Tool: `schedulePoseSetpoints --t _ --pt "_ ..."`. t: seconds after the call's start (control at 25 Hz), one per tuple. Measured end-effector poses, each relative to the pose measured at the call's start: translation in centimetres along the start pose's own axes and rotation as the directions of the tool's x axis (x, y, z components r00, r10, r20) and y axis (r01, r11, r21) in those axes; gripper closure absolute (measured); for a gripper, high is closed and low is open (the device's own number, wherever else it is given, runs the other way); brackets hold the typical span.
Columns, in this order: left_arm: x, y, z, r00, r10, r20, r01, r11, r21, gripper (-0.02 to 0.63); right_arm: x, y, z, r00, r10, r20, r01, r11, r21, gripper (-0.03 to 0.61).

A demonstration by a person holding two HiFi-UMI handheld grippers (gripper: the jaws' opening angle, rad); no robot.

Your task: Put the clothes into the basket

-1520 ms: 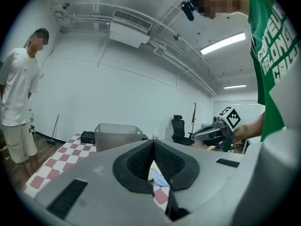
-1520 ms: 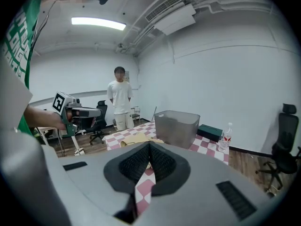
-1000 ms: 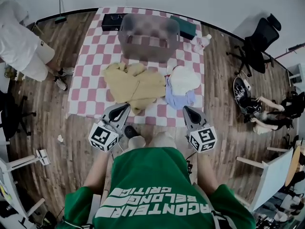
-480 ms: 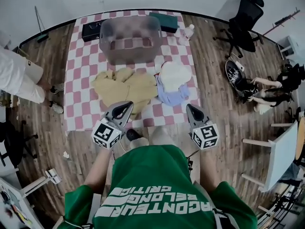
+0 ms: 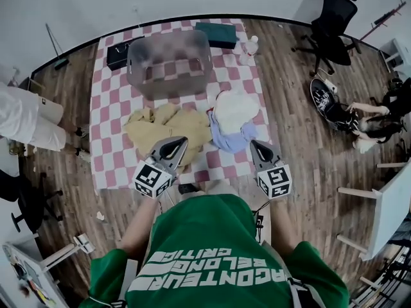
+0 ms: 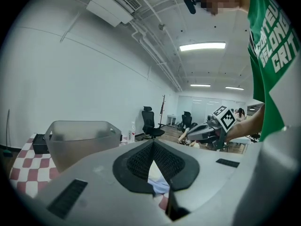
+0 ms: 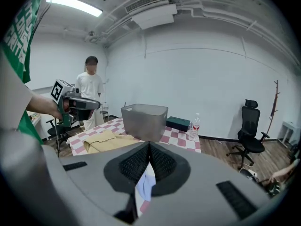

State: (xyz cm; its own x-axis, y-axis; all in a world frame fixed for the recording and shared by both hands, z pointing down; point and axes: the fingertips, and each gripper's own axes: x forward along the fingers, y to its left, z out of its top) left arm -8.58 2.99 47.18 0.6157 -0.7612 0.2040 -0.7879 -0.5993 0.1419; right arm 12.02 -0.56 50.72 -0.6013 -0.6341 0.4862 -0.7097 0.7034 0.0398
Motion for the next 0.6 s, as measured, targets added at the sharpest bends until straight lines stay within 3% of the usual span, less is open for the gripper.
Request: schedulePoseSetpoints --t 0.32,0.6 --pt "5.1 0.5 -0.7 0.999 -0.02 -0.03 0.021 1.0 0.004 0.611 2.5 -1.9 -1.5 0.999 -0.005 -0.035 0.005 1.0 0.01 0.571" --pt "11.5 0.8 -2.9 0.992 -0.091 -0.083 0.093 0.995 0.021 0.611 5.9 -3.0 -5.0 0.993 0.019 -0.112 -0.018 1.0 0.009 0.568"
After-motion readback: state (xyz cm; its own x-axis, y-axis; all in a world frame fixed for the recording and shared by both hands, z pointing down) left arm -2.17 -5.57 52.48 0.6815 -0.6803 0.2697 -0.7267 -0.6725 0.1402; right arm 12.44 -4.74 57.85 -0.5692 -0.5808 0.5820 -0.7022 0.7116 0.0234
